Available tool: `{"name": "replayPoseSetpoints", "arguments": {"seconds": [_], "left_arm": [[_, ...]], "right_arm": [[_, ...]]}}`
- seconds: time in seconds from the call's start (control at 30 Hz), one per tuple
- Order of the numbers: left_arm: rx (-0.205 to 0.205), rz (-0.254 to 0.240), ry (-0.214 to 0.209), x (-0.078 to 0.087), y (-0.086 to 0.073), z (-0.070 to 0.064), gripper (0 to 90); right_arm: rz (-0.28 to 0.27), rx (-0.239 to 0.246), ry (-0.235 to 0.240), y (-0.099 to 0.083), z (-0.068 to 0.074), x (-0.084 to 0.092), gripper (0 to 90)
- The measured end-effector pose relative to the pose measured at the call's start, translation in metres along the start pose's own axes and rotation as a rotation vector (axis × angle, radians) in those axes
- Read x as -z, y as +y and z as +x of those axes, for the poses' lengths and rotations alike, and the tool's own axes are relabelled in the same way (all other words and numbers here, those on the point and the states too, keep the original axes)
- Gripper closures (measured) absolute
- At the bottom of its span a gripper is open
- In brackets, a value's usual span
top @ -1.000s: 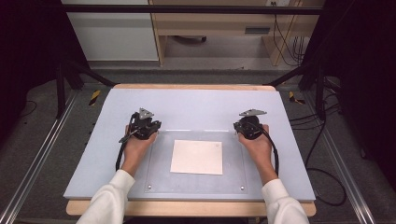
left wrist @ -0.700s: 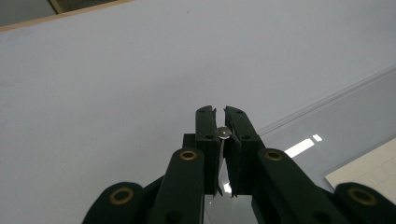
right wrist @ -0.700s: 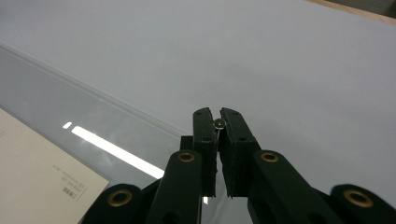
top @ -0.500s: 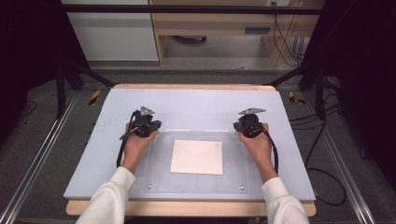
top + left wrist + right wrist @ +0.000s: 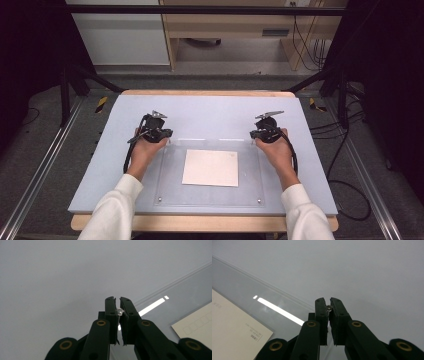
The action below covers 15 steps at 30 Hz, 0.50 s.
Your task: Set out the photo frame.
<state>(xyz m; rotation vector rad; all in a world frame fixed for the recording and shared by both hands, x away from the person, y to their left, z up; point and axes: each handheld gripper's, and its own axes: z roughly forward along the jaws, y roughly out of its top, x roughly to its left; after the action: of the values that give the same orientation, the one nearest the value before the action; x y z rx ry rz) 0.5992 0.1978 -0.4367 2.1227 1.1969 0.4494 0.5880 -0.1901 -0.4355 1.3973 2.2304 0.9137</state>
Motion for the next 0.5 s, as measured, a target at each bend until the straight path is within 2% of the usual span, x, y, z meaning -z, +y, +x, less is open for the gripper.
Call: {"name": "replayPoseSetpoints", "arguments": {"seconds": [0.17, 0.27, 0.37, 0.4, 0.5], "left_arm": [[0.017, 0.023, -0.013, -0.003, 0.005, 0.003, 84.5], [0.031, 0.030, -0.028, -0.004, 0.006, 0.006, 84.5], [0.033, 0.043, -0.037, -0.005, 0.009, 0.008, 84.5], [0.034, 0.049, -0.039, -0.005, 0.010, 0.009, 84.5], [0.036, 0.065, -0.041, -0.006, 0.012, 0.009, 84.5]], "right_arm": [[0.023, -0.024, 0.018, 0.005, -0.003, -0.003, 85.3], [0.039, -0.060, 0.051, 0.008, -0.009, -0.006, 84.8], [0.042, -0.075, 0.071, 0.009, -0.013, -0.007, 84.3], [0.040, -0.088, 0.093, 0.009, -0.016, -0.007, 84.0], [0.045, -0.094, 0.104, 0.010, -0.017, -0.008, 83.7]]}}
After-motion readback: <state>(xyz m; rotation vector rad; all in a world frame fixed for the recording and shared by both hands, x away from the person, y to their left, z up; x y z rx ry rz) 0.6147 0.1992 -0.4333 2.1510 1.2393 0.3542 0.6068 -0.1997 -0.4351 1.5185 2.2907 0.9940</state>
